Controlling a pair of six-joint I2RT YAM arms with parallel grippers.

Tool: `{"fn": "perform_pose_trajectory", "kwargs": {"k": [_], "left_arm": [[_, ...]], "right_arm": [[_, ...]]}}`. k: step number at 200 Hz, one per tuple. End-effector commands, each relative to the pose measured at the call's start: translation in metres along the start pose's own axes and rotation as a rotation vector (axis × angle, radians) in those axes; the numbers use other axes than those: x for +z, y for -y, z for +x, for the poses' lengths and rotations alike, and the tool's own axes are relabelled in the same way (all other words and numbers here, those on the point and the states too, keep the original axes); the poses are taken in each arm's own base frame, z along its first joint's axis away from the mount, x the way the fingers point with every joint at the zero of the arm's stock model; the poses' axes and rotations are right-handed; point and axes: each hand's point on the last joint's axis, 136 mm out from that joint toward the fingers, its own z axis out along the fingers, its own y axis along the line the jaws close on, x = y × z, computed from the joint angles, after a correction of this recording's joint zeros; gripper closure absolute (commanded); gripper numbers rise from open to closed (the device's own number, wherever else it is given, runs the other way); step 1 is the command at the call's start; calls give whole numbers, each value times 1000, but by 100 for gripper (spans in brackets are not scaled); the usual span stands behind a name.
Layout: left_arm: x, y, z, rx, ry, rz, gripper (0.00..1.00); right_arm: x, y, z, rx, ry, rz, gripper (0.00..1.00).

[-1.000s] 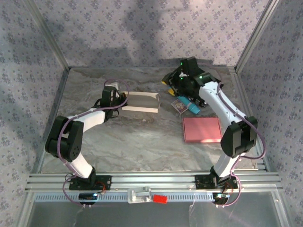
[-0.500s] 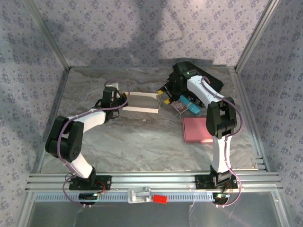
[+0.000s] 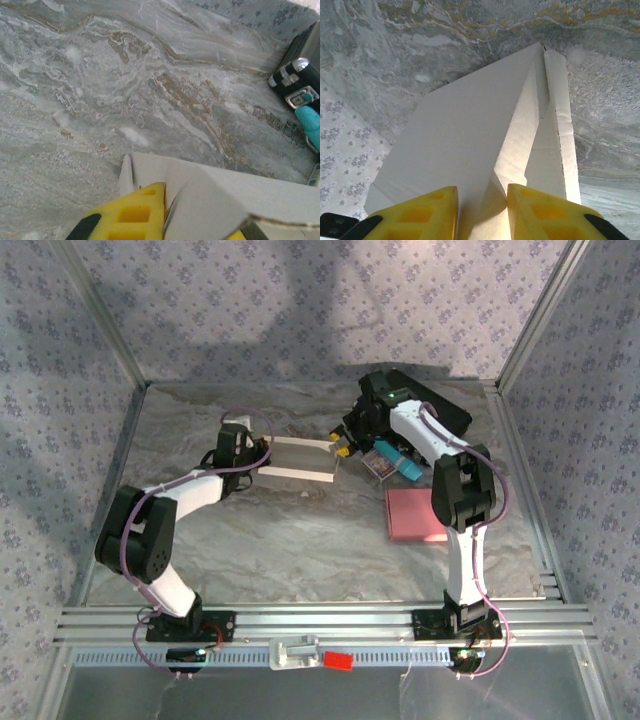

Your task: Fold the paper box

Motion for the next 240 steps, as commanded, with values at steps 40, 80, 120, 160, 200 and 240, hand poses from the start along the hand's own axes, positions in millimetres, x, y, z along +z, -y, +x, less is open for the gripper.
{"fn": "perform_pose_trajectory", "kwargs": {"k": [40, 80, 120, 160, 200, 240], "left_arm": [[-18, -9, 80, -133, -218, -43, 77], [-28, -17, 102, -212, -251, -62, 74], [-62, -6, 86, -267, -237, -66, 67], [-125, 19, 49, -221, -252, -132, 60], [-135, 23, -13, -34, -287, -232, 43], [-61, -4, -58, 66, -441, -229, 43]], "right_arm": [[18, 32, 27, -57, -50, 42, 72], [32, 50, 35, -91, -53, 78, 73], [30, 53, 34, -108, -33, 106, 69], [32, 59, 35, -119, -33, 129, 67], [29, 57, 34, -142, -21, 131, 67], [27, 59, 32, -162, -16, 152, 67]]}}
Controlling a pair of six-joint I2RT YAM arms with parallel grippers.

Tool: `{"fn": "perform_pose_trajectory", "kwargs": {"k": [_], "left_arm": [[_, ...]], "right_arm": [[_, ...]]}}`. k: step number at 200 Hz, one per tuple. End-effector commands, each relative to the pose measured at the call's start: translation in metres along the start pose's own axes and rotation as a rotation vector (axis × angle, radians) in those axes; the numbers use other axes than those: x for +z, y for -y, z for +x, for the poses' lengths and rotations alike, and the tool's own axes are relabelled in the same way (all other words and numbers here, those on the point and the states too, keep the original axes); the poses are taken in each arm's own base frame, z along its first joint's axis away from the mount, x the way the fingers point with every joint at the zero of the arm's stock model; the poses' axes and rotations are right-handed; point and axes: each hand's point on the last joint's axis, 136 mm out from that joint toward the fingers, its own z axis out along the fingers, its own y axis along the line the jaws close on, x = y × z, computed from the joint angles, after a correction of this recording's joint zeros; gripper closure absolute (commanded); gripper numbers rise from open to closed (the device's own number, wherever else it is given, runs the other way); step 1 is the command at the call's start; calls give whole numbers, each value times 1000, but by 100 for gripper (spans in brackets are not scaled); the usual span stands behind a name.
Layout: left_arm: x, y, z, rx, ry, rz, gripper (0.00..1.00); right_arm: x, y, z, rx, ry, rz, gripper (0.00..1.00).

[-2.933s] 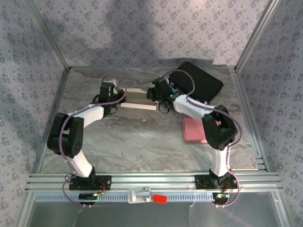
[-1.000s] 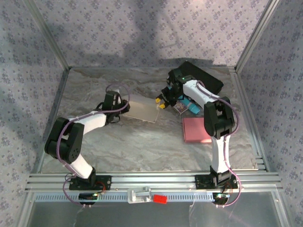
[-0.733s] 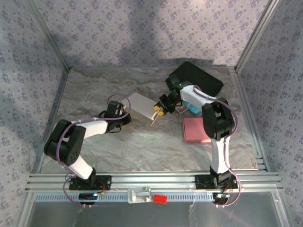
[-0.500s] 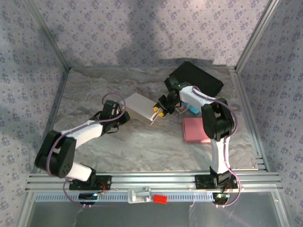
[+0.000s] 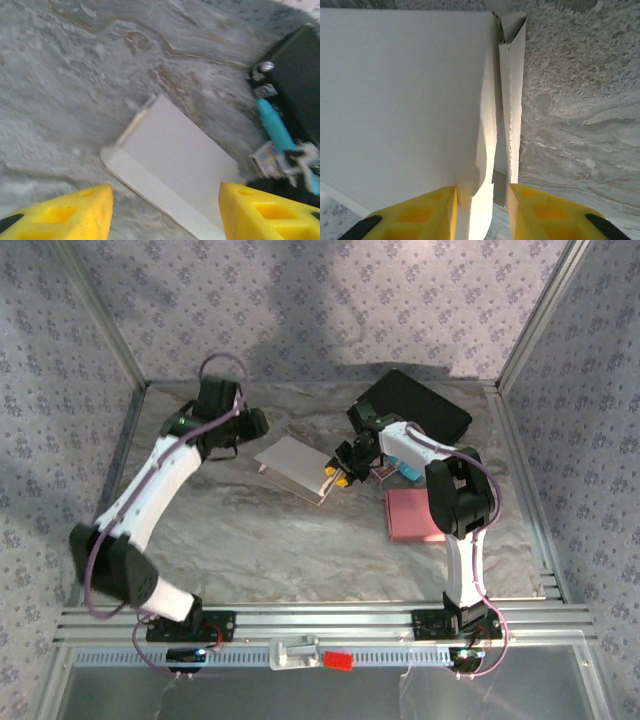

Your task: Fold the paper box

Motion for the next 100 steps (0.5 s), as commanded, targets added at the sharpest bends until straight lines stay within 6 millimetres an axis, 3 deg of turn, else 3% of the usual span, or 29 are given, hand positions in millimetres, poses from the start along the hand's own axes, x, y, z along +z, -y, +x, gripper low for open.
{"fn": "perform_pose_trajectory", "kwargs": {"k": [1, 20, 40, 81, 100], "left_arm": [[47, -38, 11, 123, -242, -77, 43], [80, -29, 1, 159, -340, 0, 48], [106, -17, 4, 185, -405, 68, 50], [128, 9, 25, 243, -418, 170, 51], [137, -6, 47, 238, -490, 112, 51]], "right_arm": [[-16, -4, 4, -40, 24, 17, 67], [-17, -4, 3, -48, 27, 22, 67], [-16, -5, 2, -54, 28, 23, 67], [-13, -6, 0, -55, 25, 25, 67], [-12, -6, 0, -54, 23, 23, 67]]}}
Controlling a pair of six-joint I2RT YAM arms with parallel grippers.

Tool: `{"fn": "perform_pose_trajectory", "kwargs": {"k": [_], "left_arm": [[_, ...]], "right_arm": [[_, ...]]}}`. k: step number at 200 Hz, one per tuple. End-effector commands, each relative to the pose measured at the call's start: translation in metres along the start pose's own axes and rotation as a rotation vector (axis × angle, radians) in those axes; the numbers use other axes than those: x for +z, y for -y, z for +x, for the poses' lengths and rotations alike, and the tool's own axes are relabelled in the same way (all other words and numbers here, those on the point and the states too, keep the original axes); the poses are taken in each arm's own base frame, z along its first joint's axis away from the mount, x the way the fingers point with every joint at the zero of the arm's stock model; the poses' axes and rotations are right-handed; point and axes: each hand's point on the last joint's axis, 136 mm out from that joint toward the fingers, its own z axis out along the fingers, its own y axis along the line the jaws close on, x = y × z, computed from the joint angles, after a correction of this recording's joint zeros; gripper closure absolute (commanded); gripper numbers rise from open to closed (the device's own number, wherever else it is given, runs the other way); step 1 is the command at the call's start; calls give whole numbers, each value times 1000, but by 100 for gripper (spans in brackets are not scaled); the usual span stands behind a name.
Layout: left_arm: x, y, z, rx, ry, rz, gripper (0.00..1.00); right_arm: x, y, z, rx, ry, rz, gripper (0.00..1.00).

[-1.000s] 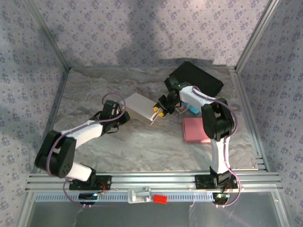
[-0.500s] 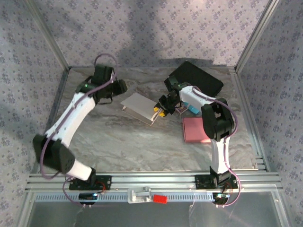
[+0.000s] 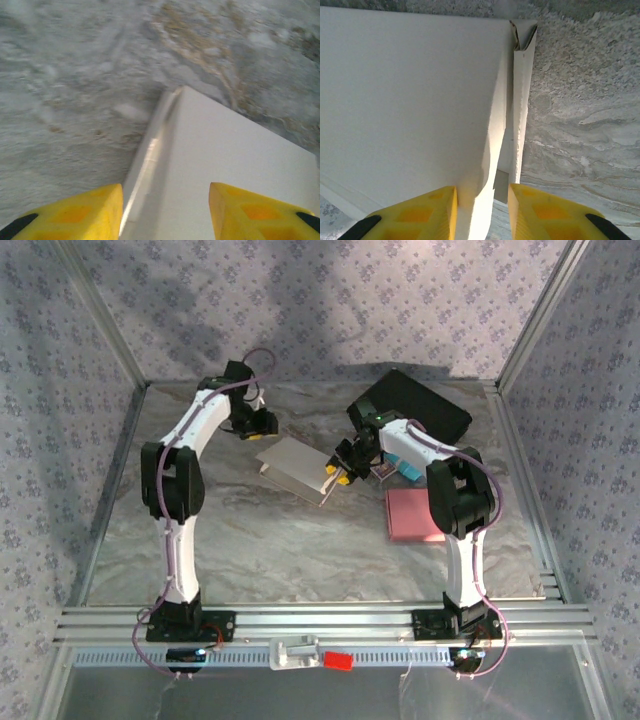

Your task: Fold the paper box

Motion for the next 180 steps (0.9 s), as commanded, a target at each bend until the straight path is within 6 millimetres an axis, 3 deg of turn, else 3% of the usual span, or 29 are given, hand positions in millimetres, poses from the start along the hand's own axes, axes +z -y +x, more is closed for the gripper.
{"fn": "perform_pose_trajectory", "kwargs": {"k": [1, 50, 116, 180], "left_arm": [[4, 7, 20, 42, -64, 20, 51], [12, -8, 43, 34, -102, -28, 50], [11, 5, 46, -1, -58, 43, 59], [10, 10, 68, -43, -81, 75, 65]], "right_arm": [[-6, -4, 1, -18, 9, 7, 67], [-3, -4, 1, -15, 7, 0, 66], [-2, -3, 0, -26, -4, -7, 66], [-3, 11, 7, -60, -23, -12, 63]]}}
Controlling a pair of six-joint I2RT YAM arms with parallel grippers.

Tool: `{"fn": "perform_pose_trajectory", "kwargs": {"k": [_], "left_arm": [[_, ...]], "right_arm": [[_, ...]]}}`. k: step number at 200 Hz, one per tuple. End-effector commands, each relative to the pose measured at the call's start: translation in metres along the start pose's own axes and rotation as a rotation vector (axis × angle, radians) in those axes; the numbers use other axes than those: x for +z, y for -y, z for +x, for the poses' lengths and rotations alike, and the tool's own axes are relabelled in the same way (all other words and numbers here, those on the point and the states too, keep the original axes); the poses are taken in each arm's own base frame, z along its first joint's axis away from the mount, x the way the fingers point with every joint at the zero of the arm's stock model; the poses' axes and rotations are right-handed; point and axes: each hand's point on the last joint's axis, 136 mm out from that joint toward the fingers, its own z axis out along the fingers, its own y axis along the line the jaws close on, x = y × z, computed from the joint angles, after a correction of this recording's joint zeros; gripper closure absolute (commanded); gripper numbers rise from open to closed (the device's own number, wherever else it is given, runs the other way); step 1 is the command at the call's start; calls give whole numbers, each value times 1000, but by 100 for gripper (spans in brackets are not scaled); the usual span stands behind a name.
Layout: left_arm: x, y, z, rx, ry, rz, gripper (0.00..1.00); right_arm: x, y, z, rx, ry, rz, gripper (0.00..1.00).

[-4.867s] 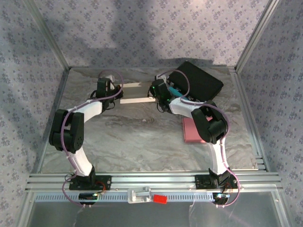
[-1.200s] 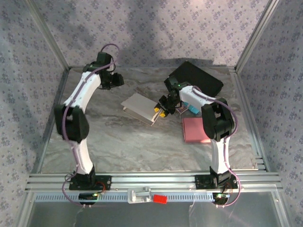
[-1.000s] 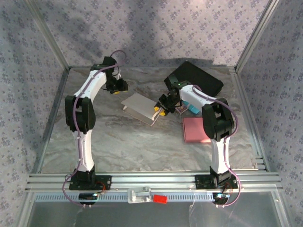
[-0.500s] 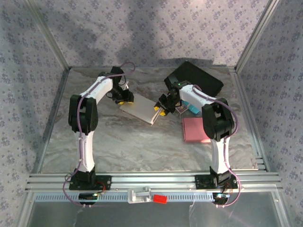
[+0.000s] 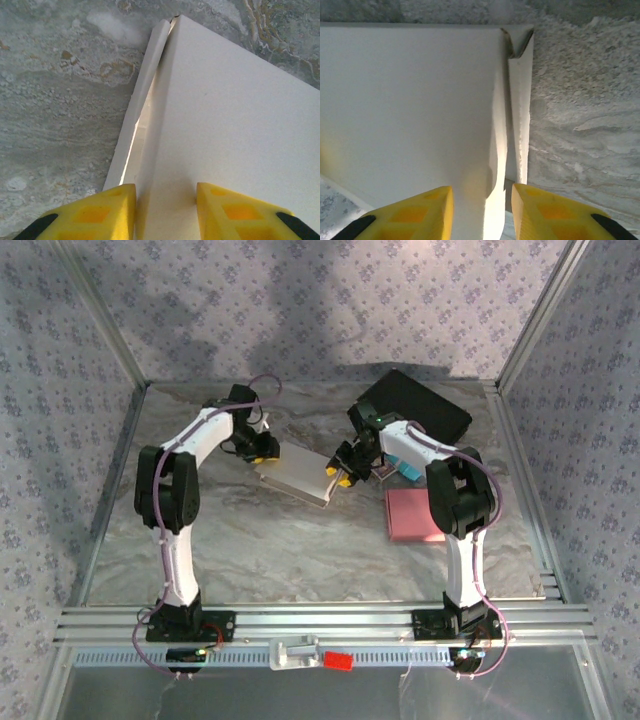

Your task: Fold the paper box

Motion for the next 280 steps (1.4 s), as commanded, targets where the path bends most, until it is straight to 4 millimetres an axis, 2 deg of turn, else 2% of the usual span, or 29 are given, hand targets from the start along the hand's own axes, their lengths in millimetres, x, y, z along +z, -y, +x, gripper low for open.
{"fn": "perform_pose_trajectory", "kwargs": {"k": [1, 52, 99, 127, 166, 219, 280], "left_arm": [[-11, 14, 8, -6, 12, 48, 65], [-3, 17, 29, -31, -12, 61, 68], [-7, 18, 52, -66, -3, 66, 73], [1, 14, 73, -87, -49, 67, 75], [0, 14, 83, -87, -56, 53, 77], [-3, 0, 99, -72, -96, -31, 63], [5, -3, 104, -28, -147, -90, 60]], "right_arm": [[-8, 2, 8, -31, -15, -21, 63], [-4, -3, 13, -24, -28, -59, 63], [-4, 9, 13, -35, -38, -37, 76], [-3, 15, 16, -52, -61, -19, 78], [-7, 24, 17, -94, -63, 43, 78], [-7, 37, 21, -166, -91, 139, 76], [-9, 37, 25, -241, -102, 203, 69]]}}
